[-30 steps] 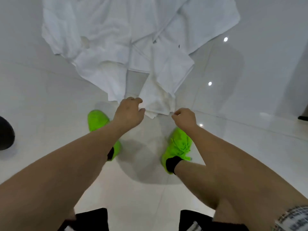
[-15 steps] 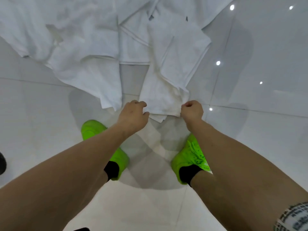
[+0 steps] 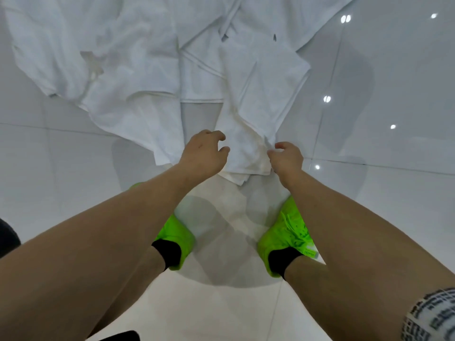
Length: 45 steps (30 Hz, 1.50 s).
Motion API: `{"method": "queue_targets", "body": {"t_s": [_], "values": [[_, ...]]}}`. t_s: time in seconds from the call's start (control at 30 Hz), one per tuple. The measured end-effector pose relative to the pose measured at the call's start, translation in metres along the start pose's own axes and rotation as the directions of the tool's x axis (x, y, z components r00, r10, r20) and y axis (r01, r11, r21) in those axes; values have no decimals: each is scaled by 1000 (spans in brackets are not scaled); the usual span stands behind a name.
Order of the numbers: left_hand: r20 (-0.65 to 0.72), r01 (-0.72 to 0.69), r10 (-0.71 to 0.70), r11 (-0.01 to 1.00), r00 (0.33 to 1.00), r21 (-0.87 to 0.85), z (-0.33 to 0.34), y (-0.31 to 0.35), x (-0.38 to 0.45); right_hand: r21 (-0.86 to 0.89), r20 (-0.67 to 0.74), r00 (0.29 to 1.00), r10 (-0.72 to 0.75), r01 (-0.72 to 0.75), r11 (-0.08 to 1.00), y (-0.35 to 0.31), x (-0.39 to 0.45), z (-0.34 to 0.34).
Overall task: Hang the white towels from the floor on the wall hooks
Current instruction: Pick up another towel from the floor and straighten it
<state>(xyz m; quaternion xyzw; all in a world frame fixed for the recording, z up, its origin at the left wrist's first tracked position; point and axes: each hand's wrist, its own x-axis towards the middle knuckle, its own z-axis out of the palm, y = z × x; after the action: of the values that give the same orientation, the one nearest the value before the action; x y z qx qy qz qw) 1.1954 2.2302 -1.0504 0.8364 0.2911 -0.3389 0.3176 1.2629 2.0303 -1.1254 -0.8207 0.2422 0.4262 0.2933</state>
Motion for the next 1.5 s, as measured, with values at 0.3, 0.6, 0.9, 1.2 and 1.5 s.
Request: {"method": "queue_targets", "body": {"t_s": [0.3,0.6,0.9,1.2,1.5], "values": [[27,26,-28,998,999,58,-17,4,-30,-5,-33,999,8,-8,1000,-3,-41,-9],[60,-25,20,996,998,91,19,1,13,-215,-72,992,-106,88,973,20,8,3],[177,-93,44,957,983,276,-56,39,-81,-79,2,989,-146,145,986,-26,-100,-57],[72,-270,260,917,963,293,-216,256,-234,25,-92,944,-316,320,947,-144,-305,-264],[-35,-583,649,704,760,406,-332,561,-386,98,-265,800,-538,577,811,-231,-474,-597]]}}
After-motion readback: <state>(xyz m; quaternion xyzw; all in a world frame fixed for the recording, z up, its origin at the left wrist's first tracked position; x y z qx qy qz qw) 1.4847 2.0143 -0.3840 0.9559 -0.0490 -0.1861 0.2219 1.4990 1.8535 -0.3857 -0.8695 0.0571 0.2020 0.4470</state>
